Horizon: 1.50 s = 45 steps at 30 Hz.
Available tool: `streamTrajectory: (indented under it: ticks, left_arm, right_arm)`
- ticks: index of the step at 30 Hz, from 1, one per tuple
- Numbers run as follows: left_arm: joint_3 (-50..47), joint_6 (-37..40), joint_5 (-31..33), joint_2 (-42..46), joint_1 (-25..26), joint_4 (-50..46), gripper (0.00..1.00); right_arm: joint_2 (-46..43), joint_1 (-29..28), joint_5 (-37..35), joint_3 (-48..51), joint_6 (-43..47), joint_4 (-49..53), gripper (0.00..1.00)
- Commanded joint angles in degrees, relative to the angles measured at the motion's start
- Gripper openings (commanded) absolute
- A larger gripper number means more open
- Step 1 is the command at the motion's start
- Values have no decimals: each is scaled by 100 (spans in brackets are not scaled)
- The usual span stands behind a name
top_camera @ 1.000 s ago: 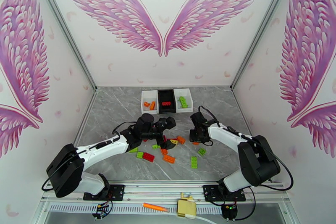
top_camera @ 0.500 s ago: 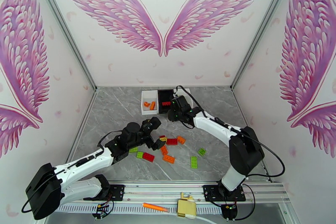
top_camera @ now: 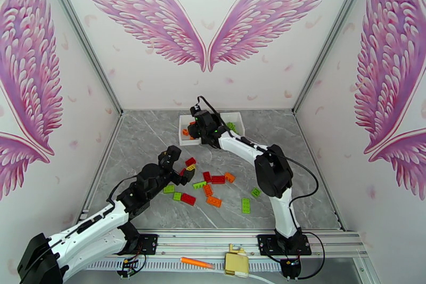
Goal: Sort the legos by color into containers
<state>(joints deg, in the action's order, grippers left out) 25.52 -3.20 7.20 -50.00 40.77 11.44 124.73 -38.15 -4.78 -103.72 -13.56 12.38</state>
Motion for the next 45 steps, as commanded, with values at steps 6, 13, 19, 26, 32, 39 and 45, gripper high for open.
streamTrajectory:
  ticks: [6, 13, 19, 26, 32, 39, 45]
  left_arm:
    - [-179, -414, 254, 61, -274, -123, 99]
    - [-137, -661, 172, 26, -459, -299, 99]
    - [14, -905, 410, -82, -577, -618, 98]
    - [254, -1224, 614, -490, -724, -805, 99]
    - [525, -1156, 143, -1128, -798, -1052, 99]
    - [1357, -954, -146, -2141, -807, -2153, 95]
    - [1983, -771, -509, -2943, -730, -2950, 96]
  right_arm:
    - [1060, 91, -401, -1134, -176, 42, 26]
    - [1310, 229, -57, -1299, -402, -157, 40]
    - [939, 230, 337, -1180, -162, 37, 66]
    - [-74, 237, 666, -54, -31, -381, 82]
    - [-965, 237, 905, 1096, 122, -622, 92]
    - [-1712, 271, 513, 2406, 316, -893, 95]
    - [-2116, 290, 386, 3245, 437, -1180, 100]
